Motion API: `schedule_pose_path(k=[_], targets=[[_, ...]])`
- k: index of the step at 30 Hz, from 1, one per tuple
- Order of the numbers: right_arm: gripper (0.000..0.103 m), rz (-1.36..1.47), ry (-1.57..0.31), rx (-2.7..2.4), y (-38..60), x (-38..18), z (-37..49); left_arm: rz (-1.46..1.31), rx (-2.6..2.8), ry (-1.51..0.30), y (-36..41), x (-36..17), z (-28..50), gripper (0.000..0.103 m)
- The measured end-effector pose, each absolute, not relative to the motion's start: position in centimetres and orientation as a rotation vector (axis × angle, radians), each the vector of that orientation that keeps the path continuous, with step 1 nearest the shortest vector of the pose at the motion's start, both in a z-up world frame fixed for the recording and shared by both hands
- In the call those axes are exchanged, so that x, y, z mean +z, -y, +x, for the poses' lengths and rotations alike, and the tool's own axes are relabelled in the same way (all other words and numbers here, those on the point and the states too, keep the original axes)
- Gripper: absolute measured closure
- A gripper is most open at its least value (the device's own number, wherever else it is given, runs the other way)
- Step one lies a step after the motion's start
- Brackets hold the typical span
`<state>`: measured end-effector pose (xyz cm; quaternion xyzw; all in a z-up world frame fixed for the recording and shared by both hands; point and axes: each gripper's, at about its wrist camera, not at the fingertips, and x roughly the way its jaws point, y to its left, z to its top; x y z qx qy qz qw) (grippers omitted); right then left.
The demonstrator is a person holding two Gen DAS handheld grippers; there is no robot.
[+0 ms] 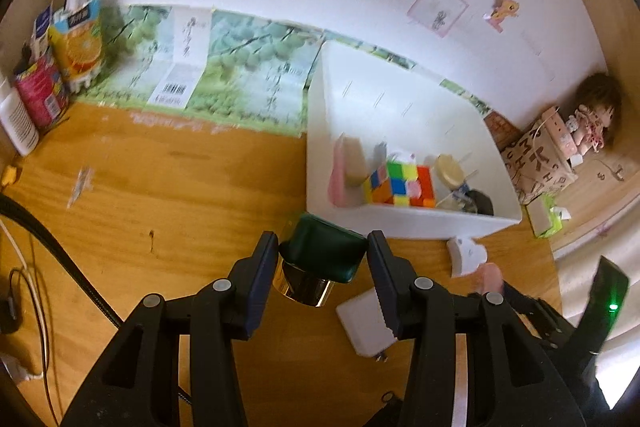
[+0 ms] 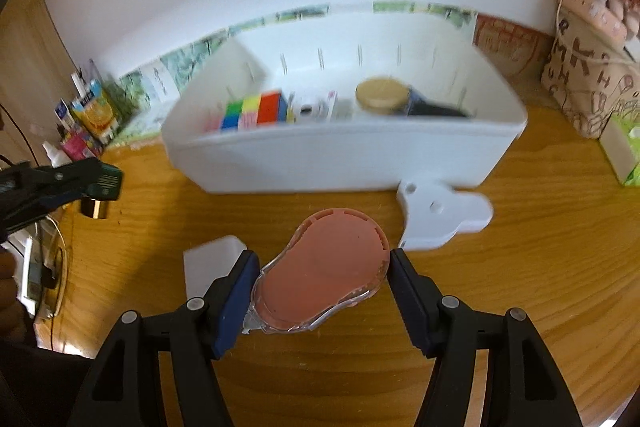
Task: Organize rigid objects
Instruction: 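Carry the green charger to the bin with the left tool while the right tool carries the dispenser, then release the green charger into the bin with the left tool while the right tool releases the dispenser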
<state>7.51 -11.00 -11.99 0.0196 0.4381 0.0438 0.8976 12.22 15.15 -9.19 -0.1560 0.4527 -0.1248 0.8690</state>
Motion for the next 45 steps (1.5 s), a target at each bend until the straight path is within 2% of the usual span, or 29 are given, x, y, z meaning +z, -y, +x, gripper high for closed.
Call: schedule_pose_path(k=[11, 20, 29, 41, 43, 45], targets=[[0.037, 0.003, -0.776, 0.085, 13.7, -6.1, 9.3, -0.294, -0.307, -0.842, -12.2, -6.8, 15.7, 0.053], [0.036, -0.042, -0.703, 0.094, 15.7, -3.4, 13.0, -0.278, -0.342, -0.766, -9.5, -4.4, 18.5, 0.053], [0.036, -0.054, -0.664, 0.149, 16.0, -4.4, 16.3, -0.288, -0.310, -0.694, -8.1, -3.6, 21.4, 0.053], [0.036, -0.008, -0.720, 0.215, 14.7, -7.7, 19.4, -0.258, -0.291, -0.769, -6.6, -6.3, 23.4, 0.053], [0.033, -0.007, -0.725, 0.217, 14.7, -7.7, 19.5, -0.259, -0.289, -0.777, -6.5, -6.4, 23.5, 0.049], [0.028, -0.003, -0.729, 0.214, 14.7, -7.7, 19.4, -0.260, -0.285, -0.754, -6.5, -6.0, 23.1, 0.030]])
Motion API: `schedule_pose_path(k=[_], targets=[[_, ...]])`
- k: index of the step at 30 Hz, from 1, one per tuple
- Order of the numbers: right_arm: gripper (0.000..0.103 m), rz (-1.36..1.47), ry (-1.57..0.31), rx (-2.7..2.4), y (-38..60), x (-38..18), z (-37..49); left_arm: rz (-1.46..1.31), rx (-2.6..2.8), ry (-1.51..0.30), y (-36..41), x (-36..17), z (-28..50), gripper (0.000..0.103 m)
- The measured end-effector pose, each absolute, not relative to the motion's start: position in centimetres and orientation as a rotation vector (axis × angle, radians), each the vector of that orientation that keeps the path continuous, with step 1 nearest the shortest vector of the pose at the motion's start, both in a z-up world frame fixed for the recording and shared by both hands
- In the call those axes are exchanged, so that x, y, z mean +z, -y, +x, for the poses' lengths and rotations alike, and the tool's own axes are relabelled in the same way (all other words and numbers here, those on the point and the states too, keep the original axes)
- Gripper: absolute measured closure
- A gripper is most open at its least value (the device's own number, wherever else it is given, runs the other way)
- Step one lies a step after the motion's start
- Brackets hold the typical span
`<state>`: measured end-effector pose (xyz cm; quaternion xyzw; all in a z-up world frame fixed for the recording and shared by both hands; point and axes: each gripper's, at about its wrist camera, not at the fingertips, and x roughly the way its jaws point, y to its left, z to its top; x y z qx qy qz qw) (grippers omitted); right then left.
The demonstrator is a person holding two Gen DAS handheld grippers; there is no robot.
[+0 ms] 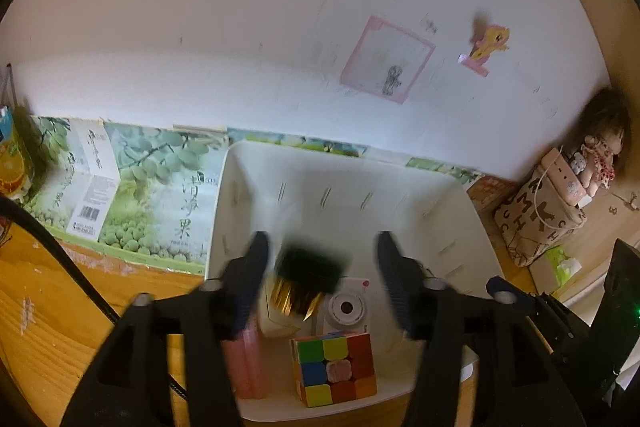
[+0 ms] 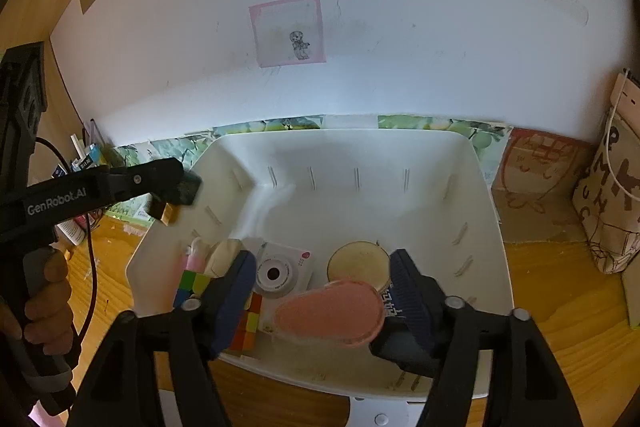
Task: Organize rigid objects
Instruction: 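Release the green charger into the bin with the left tool while the right tool releases the dispenser, then withdraw both tools from the bin toward the white square charger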
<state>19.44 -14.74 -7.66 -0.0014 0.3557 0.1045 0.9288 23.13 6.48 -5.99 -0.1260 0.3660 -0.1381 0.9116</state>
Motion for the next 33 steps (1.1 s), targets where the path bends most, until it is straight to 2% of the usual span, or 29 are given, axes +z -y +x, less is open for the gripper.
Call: schedule_pose_path(k=[2, 10, 15, 22, 33], targets=[[0.026, 0.005, -0.723, 0.208, 15.0, -7.4, 19.1, -0.257, -0.286, -0.730, -6.5, -5.4, 22.6, 0.025], [0.023, 0.012, -0.670, 0.181, 15.2, -4.9, 16.9, -0.283, -0.289, -0.656, -7.4, -2.3, 19.8, 0.024], [0.022, 0.011, -0.621, 0.158, 15.1, -3.0, 15.0, -0.306, -0.277, -0.604, -8.3, -0.8, 17.5, 0.020], [0.022, 0.062, -0.575, 0.099, 15.4, -2.1, 12.0, -0.350, -0.274, -0.607, -9.9, -1.1, 14.4, 0.020], [0.022, 0.159, -0.569, 0.037, 14.2, -4.2, 8.3, -0.317, -0.287, -0.664, -11.8, -2.2, 11.0, 0.020]])
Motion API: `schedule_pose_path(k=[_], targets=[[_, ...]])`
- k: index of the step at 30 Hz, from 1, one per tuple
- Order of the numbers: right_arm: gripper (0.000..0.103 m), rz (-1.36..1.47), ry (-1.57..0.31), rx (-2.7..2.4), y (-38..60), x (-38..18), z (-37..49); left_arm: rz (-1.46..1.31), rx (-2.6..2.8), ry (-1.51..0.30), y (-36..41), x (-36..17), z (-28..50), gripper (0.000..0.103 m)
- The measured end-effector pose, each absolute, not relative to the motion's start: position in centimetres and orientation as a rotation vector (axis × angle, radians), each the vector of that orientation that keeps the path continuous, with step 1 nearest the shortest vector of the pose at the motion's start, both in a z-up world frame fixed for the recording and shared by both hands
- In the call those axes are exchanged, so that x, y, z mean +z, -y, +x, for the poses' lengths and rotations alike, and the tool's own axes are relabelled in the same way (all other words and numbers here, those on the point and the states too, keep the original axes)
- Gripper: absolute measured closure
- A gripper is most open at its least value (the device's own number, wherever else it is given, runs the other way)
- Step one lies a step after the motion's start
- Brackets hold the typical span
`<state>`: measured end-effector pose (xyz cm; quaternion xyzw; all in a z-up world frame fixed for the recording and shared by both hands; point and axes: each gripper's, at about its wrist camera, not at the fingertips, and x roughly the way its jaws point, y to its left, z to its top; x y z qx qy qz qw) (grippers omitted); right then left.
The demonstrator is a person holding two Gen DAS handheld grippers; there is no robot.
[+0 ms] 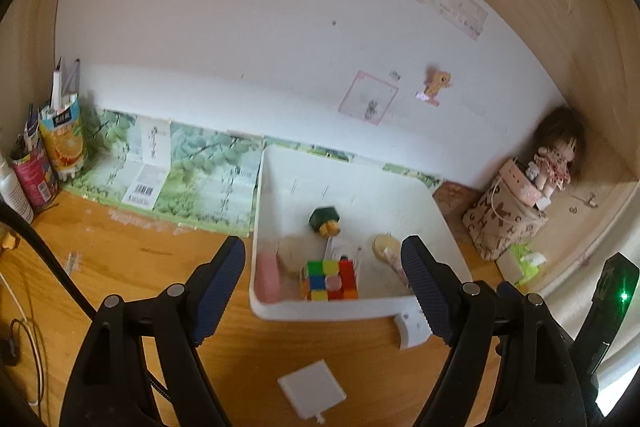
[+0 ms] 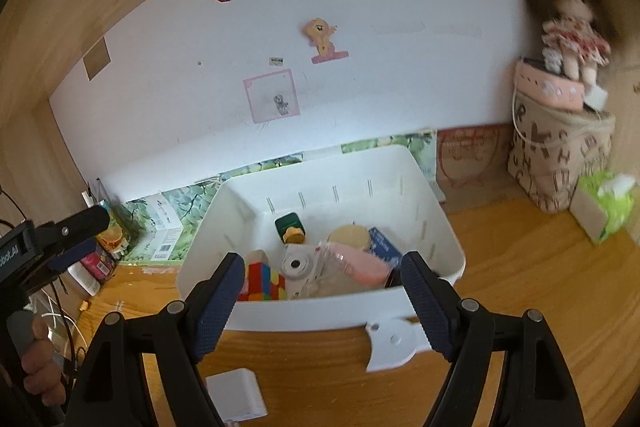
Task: Organize rigid objects
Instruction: 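Withdraw both tools from the bin toward the white square charger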
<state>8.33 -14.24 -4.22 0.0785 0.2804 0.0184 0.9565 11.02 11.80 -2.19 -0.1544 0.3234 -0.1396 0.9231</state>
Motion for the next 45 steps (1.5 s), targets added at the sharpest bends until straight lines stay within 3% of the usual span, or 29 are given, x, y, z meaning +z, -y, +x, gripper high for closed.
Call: schedule_pose_path(k=[19, 45], targets=[[0.022, 0.382, -0.667, -0.006, 14.1, -8.1, 5.3, -0.311, -0.199, -0.889, -13.6, -6.5, 8.6, 0.020], [0.022, 0.143, -0.928, 0.060, 19.1, -9.9, 7.0, -0.488, -0.020, -1.225, -7.1, -11.8, 9.1, 0.017]])
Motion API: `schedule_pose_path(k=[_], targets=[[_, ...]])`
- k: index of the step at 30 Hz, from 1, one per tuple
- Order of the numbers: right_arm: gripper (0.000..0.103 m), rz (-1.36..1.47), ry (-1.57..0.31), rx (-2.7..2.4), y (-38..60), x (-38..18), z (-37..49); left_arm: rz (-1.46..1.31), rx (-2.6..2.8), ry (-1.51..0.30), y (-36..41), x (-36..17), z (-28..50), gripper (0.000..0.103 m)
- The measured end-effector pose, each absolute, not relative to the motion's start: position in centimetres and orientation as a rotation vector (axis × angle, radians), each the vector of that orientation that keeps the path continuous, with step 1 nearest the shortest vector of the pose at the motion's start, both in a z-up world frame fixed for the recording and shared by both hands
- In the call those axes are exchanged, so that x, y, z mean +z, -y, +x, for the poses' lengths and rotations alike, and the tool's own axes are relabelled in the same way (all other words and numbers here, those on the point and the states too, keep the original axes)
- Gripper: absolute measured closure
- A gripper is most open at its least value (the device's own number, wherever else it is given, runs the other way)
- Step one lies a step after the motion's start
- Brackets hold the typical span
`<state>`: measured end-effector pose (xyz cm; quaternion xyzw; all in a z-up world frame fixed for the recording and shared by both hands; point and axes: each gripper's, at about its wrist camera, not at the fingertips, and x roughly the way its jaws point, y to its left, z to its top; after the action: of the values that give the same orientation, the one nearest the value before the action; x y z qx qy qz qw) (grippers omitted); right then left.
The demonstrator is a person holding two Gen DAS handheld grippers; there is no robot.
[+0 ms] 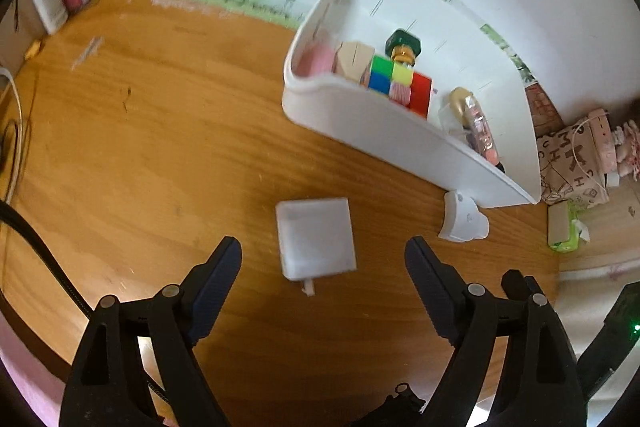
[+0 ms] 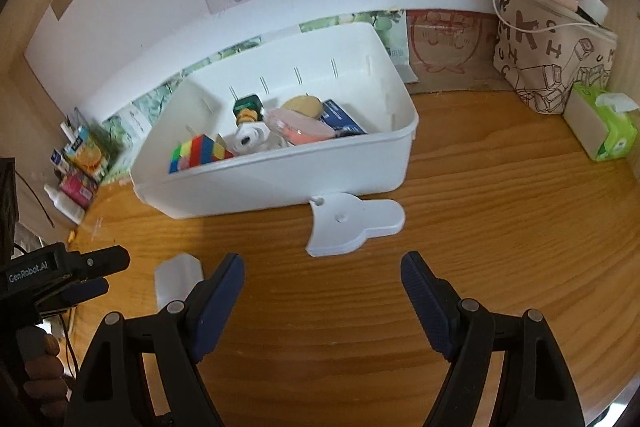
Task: Organize rigid objects
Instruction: 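Withdraw both tools from the bin toward the white square charger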
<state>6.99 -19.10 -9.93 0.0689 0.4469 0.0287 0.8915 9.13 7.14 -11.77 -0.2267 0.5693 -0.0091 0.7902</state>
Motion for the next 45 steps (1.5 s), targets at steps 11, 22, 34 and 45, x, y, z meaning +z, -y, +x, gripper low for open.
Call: schedule_pose_path(k=[11, 22, 34, 45], targets=[[0.022, 0.057, -1.005, 0.217, 20.7, -11.5, 8.0, -0.572, 0.110, -1.266, -5.1, -13.9, 7.2, 0.017], [0.022, 0.040, -1.089, 0.329, 20.8, -13.7, 10.5, -0.626, 0.193, -1.281, -4.9, -14.9, 7.1, 0.017], [0.022, 0.083, -1.098, 0.288, 21.8, -16.0, 13.6, -0.593, 0.243, -1.321, -3.9, -16.5, 8.7, 0.017], [0.014, 0.011, -1.027, 0.245, 21.1, -16.5, 13.8, -0.537, 0.268, -1.343, -3.3, -17.7, 11.8, 0.017]])
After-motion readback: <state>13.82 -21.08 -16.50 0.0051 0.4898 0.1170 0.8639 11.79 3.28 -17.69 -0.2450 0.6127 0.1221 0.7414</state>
